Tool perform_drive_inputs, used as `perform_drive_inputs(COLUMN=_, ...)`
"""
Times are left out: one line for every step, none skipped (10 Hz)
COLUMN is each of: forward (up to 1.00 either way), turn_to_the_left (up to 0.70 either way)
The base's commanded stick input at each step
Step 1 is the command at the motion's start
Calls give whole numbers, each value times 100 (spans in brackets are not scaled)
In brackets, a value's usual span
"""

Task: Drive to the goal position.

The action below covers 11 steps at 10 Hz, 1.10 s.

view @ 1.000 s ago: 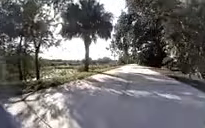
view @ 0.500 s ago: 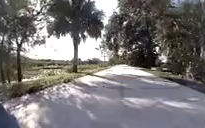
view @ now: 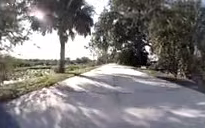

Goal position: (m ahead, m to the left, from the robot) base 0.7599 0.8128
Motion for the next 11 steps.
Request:
perform_drive_inputs(forward=100, turn_to_the_left=-27)
perform_drive_inputs(forward=100, turn_to_the_left=-27)
perform_drive_inputs(forward=100, turn_to_the_left=-27)
perform_drive_inputs(forward=100, turn_to_the_left=-27)
perform_drive_inputs(forward=100, turn_to_the_left=-27)
perform_drive_inputs(forward=100, turn_to_the_left=-27)
perform_drive_inputs(forward=100, turn_to_the_left=-27)
perform_drive_inputs(forward=100, turn_to_the_left=-17)
perform_drive_inputs(forward=100, turn_to_the_left=0)
perform_drive_inputs(forward=100, turn_to_the_left=0)
perform_drive_inputs(forward=100, turn_to_the_left=0)
